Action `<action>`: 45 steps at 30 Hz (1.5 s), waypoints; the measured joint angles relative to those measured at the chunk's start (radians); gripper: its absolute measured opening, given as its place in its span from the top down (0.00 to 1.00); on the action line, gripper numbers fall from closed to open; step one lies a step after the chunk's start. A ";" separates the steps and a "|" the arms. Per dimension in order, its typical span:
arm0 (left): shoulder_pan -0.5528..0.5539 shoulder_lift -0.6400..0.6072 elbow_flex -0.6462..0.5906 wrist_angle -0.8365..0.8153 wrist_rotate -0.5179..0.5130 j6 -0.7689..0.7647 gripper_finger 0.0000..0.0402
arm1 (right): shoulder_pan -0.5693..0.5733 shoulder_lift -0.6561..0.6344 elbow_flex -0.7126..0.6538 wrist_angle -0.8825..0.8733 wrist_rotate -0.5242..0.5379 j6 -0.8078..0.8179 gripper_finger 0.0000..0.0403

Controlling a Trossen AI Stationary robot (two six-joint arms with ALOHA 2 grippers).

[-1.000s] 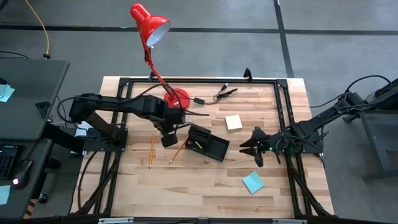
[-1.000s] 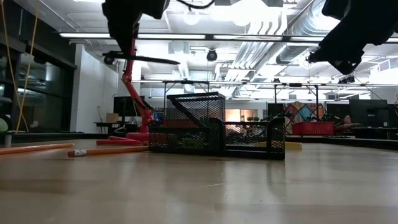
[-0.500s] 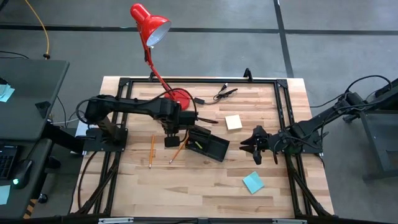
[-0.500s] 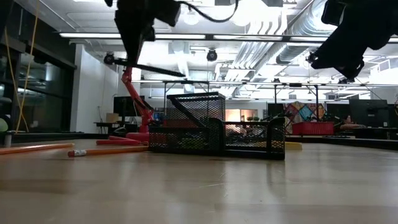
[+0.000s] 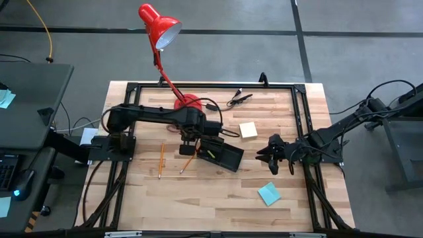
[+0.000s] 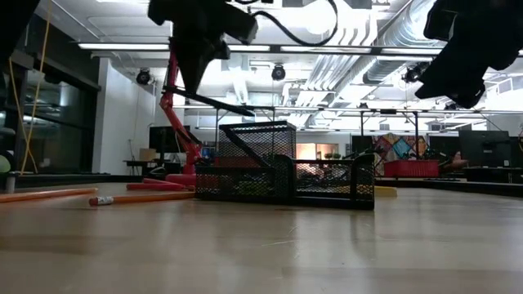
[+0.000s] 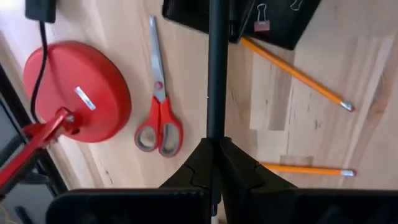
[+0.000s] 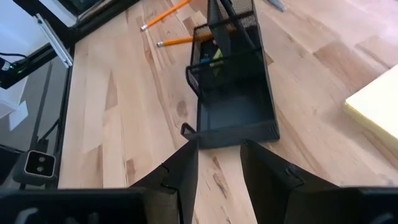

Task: Pick and place office supplies into organizer
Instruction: Put the black pen into the black desk organizer, then put the right orange pencil into the black desk organizer

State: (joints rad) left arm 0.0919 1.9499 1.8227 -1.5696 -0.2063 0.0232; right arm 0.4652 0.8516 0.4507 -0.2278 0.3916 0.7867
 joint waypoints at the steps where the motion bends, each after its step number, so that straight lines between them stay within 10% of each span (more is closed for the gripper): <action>1: 0.000 0.012 0.005 -0.001 -0.007 0.007 1.00 | 0.000 0.000 0.000 0.000 -0.002 0.002 0.71; 34: 0.000 0.097 0.274 0.004 -0.203 0.094 0.68 | 0.000 0.000 0.000 -0.025 0.066 0.047 0.71; 45: -0.088 0.045 0.252 0.577 -0.095 -0.120 0.73 | 0.000 0.000 0.000 -0.006 0.008 0.224 0.71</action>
State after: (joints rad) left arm 0.0043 1.9950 2.0752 -0.9921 -0.3016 -0.0968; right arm 0.4656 0.8516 0.4507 -0.2343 0.3993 1.0105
